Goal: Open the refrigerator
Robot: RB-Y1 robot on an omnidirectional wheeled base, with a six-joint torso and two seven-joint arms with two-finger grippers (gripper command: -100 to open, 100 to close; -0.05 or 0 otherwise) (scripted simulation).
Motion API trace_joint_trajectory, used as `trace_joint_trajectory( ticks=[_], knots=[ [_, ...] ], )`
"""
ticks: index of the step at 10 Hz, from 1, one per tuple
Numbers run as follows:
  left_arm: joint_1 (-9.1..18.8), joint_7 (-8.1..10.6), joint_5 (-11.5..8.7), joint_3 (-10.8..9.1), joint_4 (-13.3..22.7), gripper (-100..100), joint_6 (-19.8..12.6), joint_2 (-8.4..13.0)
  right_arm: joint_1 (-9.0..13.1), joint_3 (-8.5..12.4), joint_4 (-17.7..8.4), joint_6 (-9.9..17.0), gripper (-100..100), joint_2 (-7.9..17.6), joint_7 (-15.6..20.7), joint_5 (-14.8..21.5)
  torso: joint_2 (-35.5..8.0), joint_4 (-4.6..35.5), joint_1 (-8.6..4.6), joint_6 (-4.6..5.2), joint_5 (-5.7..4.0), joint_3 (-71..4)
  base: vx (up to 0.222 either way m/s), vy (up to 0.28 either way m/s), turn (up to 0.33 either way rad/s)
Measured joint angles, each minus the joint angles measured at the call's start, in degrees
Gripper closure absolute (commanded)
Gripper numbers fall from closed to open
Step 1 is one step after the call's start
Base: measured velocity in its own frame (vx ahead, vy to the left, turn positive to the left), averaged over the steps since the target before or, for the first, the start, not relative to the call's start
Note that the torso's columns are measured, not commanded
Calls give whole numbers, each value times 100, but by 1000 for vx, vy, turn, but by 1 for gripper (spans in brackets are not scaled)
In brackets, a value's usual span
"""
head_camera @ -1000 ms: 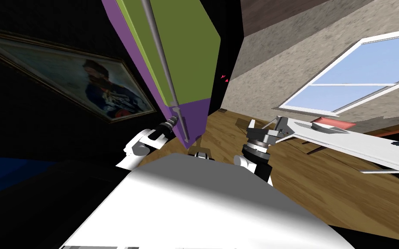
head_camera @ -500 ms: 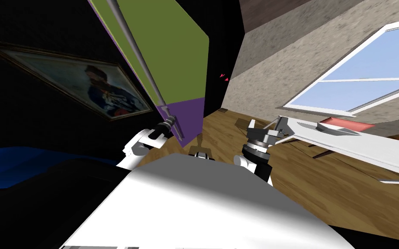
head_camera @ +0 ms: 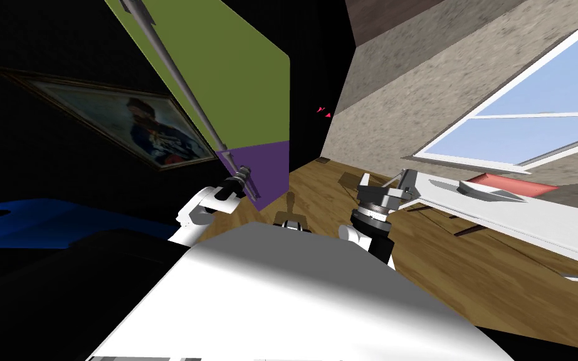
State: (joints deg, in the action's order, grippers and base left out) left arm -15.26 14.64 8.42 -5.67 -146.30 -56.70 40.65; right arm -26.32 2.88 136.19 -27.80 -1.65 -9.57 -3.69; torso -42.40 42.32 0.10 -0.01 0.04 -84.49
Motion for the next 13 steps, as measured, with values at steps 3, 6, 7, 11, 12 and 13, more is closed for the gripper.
trace_joint_trajectory(
  ticks=[3,6,7,11,12,13],
  knots=[
    [-26,92,126,-128,5,100,-193,-33,0,0,0,0,0,0,0,0,4,-1,-4,0,-1,-2,-51,-221,50],
    [41,84,111,-130,248,-100,-176,-49,-1,4,0,0,0,4,0,0,35,-11,49,0,15,-22,30,73,-3],
    [27,80,114,-145,351,-100,-107,-78,-1,5,0,0,0,5,0,-1,30,-10,40,0,11,-19,64,185,-10],
    [120,67,62,-228,412,-100,7,-50,-1,4,0,0,0,5,0,-1,16,-5,-23,1,-8,-10,57,197,-10],
    [128,70,74,-239,386,-100,13,-43,-1,4,0,0,0,5,0,0,17,-6,-21,1,-7,-12,59,167,-8],
    [145,74,61,-264,390,-100,32,-23,-1,4,0,0,0,5,0,0,12,-4,-18,1,-6,-8,52,188,-8]
  ],
)
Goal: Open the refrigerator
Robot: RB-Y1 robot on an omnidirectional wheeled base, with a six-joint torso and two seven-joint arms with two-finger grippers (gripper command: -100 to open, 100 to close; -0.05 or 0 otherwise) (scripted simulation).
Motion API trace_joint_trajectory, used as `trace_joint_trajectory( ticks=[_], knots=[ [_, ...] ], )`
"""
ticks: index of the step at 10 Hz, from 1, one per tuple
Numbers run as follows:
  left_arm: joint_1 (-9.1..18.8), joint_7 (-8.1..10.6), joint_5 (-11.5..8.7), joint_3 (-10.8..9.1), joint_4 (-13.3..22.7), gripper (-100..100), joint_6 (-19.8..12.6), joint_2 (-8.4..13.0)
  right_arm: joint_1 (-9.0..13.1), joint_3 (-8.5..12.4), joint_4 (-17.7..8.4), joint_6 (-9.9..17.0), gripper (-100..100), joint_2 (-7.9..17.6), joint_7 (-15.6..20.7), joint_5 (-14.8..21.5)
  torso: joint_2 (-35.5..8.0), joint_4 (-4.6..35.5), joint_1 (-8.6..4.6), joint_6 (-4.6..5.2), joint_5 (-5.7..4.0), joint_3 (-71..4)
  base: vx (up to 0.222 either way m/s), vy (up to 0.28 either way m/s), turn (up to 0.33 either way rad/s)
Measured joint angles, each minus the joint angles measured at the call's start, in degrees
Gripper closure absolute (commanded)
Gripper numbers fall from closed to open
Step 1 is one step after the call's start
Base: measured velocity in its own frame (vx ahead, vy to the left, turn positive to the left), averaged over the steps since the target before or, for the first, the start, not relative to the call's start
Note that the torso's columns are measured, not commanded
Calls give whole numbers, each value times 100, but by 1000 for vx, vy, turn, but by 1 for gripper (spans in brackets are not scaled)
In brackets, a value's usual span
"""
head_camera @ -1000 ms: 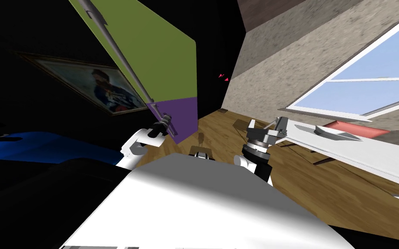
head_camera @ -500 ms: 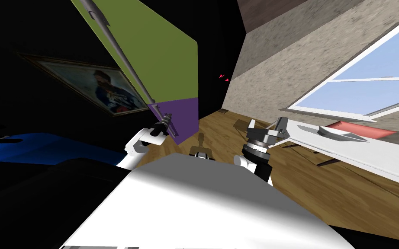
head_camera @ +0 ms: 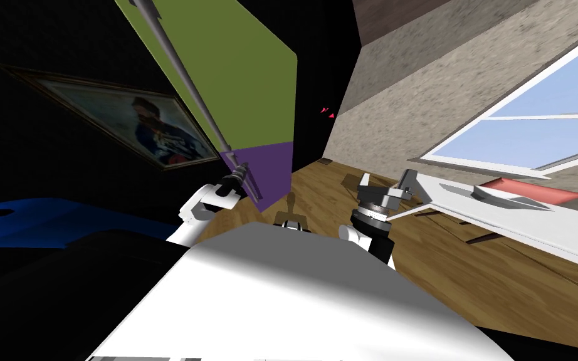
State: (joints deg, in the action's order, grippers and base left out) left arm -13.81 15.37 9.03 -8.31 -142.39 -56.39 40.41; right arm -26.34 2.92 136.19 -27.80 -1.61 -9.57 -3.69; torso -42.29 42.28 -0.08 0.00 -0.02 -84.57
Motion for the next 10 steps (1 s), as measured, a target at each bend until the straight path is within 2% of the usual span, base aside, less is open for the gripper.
trace_joint_trajectory(
  ticks=[4,5,7,9,10],
  knots=[
    [84,13,-14,-75,62,-100,63,67,0,0,0,0,0,0,0,0,0,0,12,0,4,0,58,195,-11],
    [105,19,-22,-97,3,-100,33,107,0,0,0,0,0,0,0,0,-2,1,4,0,1,1,70,187,-6],
    [75,42,-71,-177,-341,-100,-49,210,0,0,0,0,0,0,0,0,11,0,6,-2,0,-9,44,112,-13],
    [79,54,-94,-200,-414,-100,-85,237,0,-1,0,0,0,-1,0,0,27,-8,6,-2,3,-15,82,48,-20],
    [79,57,-97,-204,-421,100,-102,240,0,-1,0,0,0,-2,0,0,9,-5,3,-1,3,-8,12,8,0]
  ],
)
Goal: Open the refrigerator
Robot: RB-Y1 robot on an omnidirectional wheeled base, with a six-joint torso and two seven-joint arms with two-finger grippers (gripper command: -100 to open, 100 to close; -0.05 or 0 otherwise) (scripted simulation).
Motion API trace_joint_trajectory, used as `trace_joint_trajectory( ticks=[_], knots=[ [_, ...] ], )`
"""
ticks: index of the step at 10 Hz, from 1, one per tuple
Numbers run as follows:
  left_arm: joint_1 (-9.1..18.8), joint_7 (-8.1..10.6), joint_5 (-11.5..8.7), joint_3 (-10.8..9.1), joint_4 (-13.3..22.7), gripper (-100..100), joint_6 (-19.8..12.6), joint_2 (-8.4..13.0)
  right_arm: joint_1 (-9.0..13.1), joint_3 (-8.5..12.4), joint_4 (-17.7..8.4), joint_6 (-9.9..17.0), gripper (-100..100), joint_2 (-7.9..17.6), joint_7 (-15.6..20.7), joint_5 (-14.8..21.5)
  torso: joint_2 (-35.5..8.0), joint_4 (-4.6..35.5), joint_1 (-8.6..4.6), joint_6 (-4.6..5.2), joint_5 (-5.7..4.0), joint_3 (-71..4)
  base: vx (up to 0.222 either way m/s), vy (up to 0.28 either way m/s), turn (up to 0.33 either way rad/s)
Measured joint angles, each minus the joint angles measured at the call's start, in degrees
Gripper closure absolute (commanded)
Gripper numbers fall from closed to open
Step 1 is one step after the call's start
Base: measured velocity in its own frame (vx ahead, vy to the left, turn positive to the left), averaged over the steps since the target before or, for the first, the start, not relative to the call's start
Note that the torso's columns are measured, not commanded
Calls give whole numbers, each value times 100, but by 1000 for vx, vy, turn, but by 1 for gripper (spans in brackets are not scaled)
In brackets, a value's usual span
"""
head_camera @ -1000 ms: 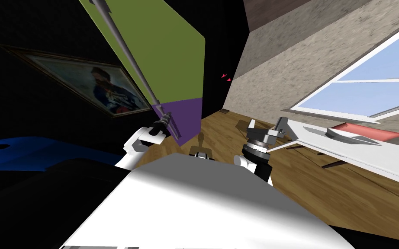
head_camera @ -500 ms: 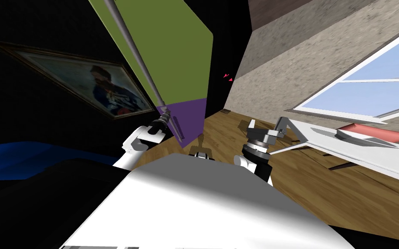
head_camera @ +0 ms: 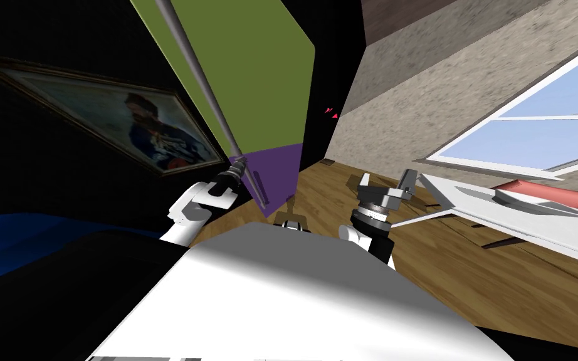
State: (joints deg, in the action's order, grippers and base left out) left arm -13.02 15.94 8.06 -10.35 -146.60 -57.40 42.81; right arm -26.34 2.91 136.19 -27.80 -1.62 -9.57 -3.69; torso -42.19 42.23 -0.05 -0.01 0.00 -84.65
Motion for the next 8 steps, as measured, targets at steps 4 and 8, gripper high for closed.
trace_joint_trajectory(
  ticks=[4,8],
  knots=[
    [-52,122,221,-160,20,100,-201,38,1,-4,0,0,0,-4,0,0,8,-12,-45,11,-3,1,2,-289,74],
    [-115,303,434,-297,107,100,-568,81,1,-3,0,0,0,-4,0,0,37,-10,-21,29,-9,-25,-17,-323,67]
  ],
)
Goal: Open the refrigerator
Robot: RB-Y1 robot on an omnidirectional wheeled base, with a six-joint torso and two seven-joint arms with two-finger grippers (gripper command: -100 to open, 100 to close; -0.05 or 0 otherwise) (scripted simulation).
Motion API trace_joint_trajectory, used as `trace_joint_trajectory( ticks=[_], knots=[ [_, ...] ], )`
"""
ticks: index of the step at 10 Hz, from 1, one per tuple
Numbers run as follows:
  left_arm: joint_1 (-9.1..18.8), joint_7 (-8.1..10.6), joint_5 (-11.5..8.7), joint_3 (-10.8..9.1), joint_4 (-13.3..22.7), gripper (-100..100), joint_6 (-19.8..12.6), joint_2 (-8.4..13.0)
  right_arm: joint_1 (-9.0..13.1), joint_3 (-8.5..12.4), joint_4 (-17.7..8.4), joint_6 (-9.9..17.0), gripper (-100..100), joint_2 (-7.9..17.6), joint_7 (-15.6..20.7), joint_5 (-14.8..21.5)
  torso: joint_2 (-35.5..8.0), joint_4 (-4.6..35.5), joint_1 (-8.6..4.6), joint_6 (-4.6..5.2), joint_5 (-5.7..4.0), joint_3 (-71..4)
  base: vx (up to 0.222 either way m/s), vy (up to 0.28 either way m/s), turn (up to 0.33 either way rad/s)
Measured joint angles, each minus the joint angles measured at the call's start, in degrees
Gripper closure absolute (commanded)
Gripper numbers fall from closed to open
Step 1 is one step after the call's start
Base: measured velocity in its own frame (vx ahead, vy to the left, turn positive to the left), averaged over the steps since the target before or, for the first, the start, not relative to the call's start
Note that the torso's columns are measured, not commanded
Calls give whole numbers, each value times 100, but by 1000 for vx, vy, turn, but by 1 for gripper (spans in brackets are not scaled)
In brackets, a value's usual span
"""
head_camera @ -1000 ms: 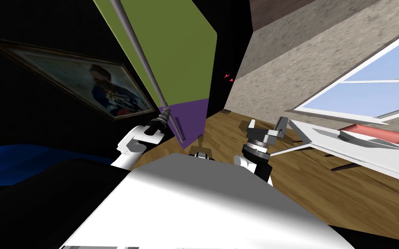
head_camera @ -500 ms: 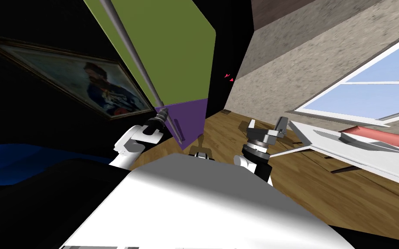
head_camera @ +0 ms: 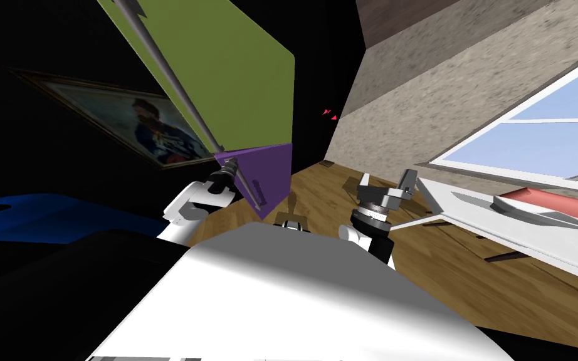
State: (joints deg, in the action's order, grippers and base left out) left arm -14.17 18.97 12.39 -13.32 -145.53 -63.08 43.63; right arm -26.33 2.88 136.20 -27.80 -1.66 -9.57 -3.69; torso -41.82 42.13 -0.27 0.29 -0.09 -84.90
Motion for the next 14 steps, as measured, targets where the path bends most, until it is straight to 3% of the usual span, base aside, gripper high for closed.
trace_joint_trajectory(
  ticks=[5,6,14],
  knots=[
    [-161,256,332,-228,26,100,-374,34,0,0,0,0,0,0,0,0,-49,14,25,-36,18,43,-25,-298,36],
    [-180,266,337,-220,27,100,-409,26,0,2,0,0,0,2,0,0,-49,22,93,-27,22,35,22,-185,-52],
    [-382,998,793,-355,270,100,-1586,640,0,0,0,0,0,1,0,0,4,-11,30,-2,26,1,46,-271,-39]
  ],
)
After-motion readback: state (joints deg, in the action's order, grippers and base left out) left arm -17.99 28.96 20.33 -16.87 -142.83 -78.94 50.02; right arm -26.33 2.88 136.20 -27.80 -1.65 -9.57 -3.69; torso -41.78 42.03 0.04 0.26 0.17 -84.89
